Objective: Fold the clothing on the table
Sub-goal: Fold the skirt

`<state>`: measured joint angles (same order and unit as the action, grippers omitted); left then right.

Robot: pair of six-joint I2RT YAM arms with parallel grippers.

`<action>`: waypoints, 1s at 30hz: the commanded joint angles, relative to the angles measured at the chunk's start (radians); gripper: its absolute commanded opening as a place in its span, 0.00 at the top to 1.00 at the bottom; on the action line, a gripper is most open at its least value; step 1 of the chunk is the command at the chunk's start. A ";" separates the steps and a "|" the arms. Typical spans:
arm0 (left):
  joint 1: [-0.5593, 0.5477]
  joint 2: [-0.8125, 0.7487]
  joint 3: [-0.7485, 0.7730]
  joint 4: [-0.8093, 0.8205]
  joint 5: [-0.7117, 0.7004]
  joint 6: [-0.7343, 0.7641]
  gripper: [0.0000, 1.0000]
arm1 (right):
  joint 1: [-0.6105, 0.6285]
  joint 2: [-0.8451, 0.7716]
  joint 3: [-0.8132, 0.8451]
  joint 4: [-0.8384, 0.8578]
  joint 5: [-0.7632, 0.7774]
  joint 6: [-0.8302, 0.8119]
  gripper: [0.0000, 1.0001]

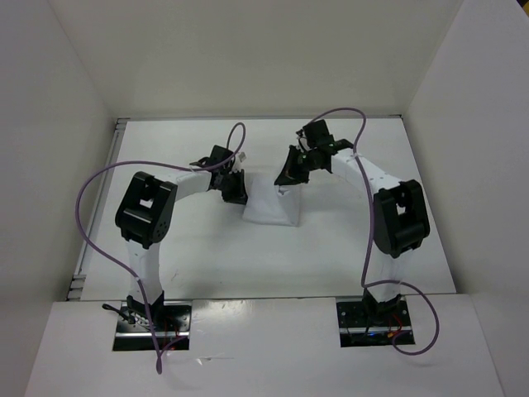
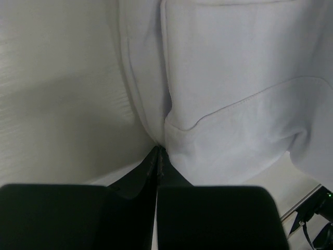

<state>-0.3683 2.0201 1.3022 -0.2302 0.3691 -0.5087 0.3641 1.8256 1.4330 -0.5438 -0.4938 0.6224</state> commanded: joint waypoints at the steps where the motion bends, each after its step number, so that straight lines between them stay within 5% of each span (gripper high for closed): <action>1: -0.006 -0.018 -0.017 0.011 0.025 -0.019 1.00 | 0.039 0.052 0.089 0.062 -0.035 0.013 1.00; 30: -0.006 -0.055 -0.027 -0.017 0.016 -0.001 1.00 | 0.173 0.334 0.282 0.061 -0.046 0.022 1.00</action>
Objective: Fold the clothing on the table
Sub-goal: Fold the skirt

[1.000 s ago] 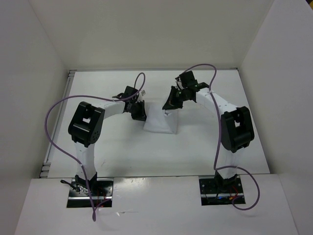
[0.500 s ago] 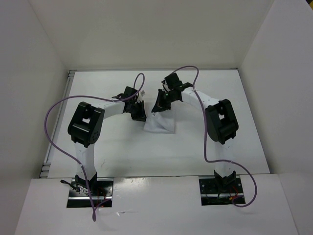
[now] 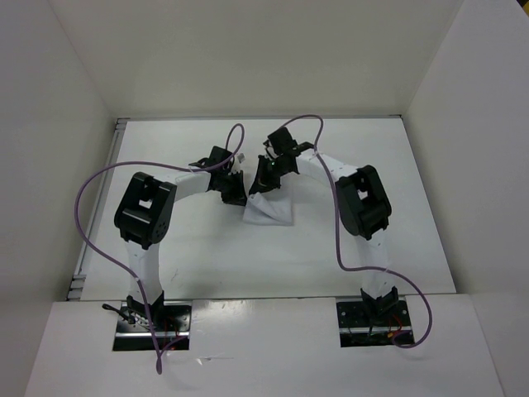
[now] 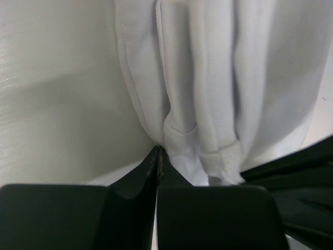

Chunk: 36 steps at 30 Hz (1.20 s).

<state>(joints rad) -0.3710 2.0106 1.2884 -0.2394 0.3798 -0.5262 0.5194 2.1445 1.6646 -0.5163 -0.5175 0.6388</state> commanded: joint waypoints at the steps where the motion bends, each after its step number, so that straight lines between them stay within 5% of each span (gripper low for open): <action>1: -0.003 -0.046 -0.014 -0.008 0.005 0.017 1.00 | 0.018 0.024 0.050 0.033 -0.022 0.005 1.00; 7: 0.055 -0.069 -0.023 -0.030 0.021 0.044 0.98 | 0.027 0.044 0.032 0.139 -0.125 0.030 0.96; 8: 0.073 -0.078 -0.009 -0.046 0.008 0.054 0.97 | 0.027 0.045 0.021 0.151 -0.137 0.045 0.78; 11: 0.096 -0.130 0.002 -0.093 -0.050 0.087 0.96 | 0.027 0.017 0.021 0.171 -0.147 0.045 0.59; 18: 0.110 -0.320 0.067 -0.152 -0.029 0.120 0.91 | -0.030 -0.247 -0.040 0.187 -0.112 0.056 0.54; 20: 0.078 -0.329 0.101 -0.152 0.057 0.120 0.91 | -0.051 -0.328 -0.095 0.159 -0.043 0.065 0.58; 24: 0.031 -0.279 0.135 -0.048 0.247 0.074 0.91 | -0.102 -0.440 -0.218 0.115 0.063 0.076 1.00; 36: 0.018 0.095 0.259 -0.008 0.248 0.063 0.99 | -0.079 -0.382 -0.353 0.202 -0.044 0.133 1.00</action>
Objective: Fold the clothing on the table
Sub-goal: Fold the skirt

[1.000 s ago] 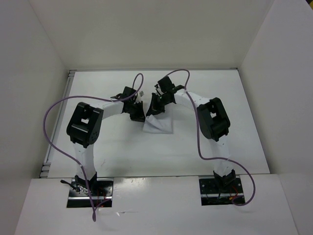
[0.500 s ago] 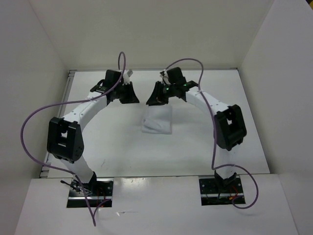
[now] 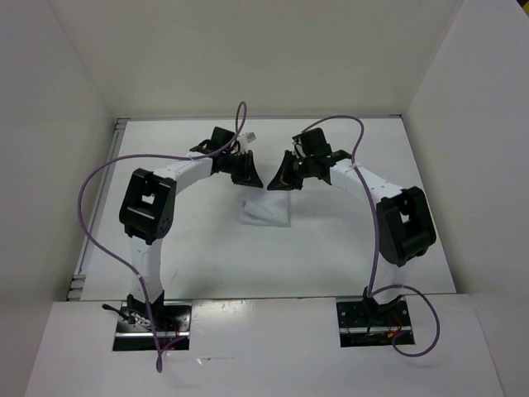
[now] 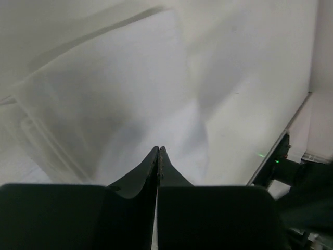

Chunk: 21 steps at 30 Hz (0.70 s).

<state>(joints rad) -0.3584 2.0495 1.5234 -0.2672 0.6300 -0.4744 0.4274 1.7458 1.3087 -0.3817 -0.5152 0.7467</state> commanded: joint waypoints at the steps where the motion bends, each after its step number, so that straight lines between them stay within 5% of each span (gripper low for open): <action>1: 0.006 0.075 0.024 0.010 -0.024 0.011 0.99 | 0.022 0.046 0.003 0.081 -0.055 0.035 1.00; 9: 0.027 0.087 -0.124 0.060 -0.053 0.011 1.00 | 0.102 0.208 0.104 0.118 -0.098 0.063 1.00; 21: 0.047 0.060 -0.135 0.060 -0.082 0.020 1.00 | 0.234 0.371 0.087 0.159 -0.129 0.103 1.00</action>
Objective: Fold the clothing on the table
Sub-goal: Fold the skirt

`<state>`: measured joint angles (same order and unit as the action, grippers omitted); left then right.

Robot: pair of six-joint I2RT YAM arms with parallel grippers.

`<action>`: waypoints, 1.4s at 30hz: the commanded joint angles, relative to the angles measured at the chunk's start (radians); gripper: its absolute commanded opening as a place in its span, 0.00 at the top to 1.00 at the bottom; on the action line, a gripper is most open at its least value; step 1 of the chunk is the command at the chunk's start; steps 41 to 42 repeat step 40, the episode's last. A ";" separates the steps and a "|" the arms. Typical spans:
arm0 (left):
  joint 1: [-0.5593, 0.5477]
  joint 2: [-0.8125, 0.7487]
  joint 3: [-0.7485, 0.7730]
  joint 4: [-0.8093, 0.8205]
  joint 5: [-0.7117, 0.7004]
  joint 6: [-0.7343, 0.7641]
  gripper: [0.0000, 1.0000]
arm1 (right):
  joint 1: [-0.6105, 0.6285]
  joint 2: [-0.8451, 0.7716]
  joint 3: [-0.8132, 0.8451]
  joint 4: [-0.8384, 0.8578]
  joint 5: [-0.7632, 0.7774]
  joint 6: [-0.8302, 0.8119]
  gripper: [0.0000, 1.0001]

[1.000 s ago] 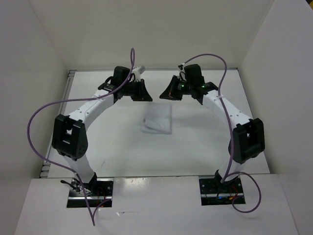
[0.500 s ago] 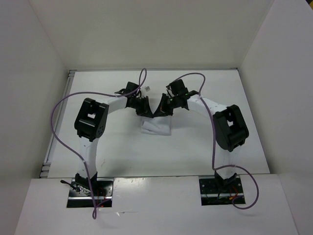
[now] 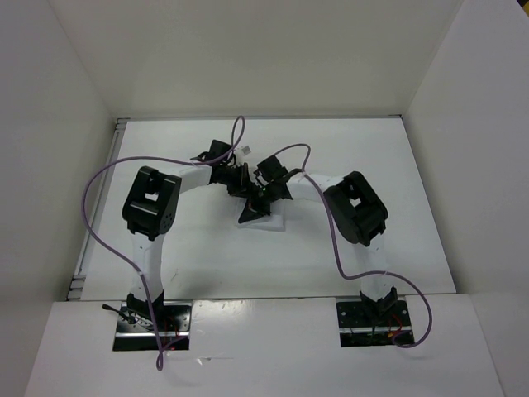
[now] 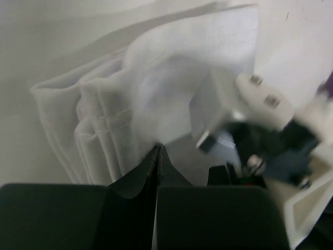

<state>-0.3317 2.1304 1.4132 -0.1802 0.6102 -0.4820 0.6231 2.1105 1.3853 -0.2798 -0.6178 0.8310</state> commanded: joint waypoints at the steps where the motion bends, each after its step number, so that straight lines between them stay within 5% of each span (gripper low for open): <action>1: 0.029 -0.021 -0.025 -0.027 -0.063 0.028 1.00 | 0.038 0.006 0.011 0.057 -0.026 0.019 1.00; 9: 0.048 -0.162 -0.025 -0.036 -0.011 0.008 0.99 | 0.038 -0.140 0.060 -0.039 0.050 -0.079 1.00; 12: 0.059 -0.336 -0.026 -0.062 0.011 0.008 0.76 | 0.017 -0.290 0.083 -0.119 0.096 -0.148 0.82; 13: 0.059 -0.384 -0.037 -0.062 0.011 -0.001 0.66 | 0.001 -0.332 0.074 -0.133 0.105 -0.174 0.66; 14: 0.059 -0.474 -0.069 -0.077 0.000 -0.001 0.46 | -0.009 -0.371 0.057 -0.146 0.115 -0.184 0.63; 21: 0.059 -0.791 -0.365 -0.091 -0.069 -0.051 0.16 | -0.108 -0.713 -0.335 -0.119 0.269 -0.173 0.52; 25: 0.011 -1.050 -0.620 -0.063 -0.310 -0.170 0.02 | -0.108 -0.907 -0.480 -0.119 0.444 -0.124 0.41; 28: 0.011 -1.194 -0.695 -0.160 -0.461 -0.260 0.00 | -0.108 -1.070 -0.564 -0.153 0.599 -0.066 0.31; 32: 0.040 -1.384 -0.828 -0.185 -0.481 -0.371 0.00 | -0.108 -1.299 -0.719 -0.167 0.655 0.075 0.07; 37: 0.082 -1.514 -0.895 -0.212 -0.457 -0.415 0.00 | -0.149 -1.523 -0.772 -0.139 0.632 0.076 0.05; 42: 0.082 -1.486 -0.886 -0.202 -0.446 -0.391 0.00 | -0.158 -1.523 -0.772 -0.139 0.632 0.066 0.05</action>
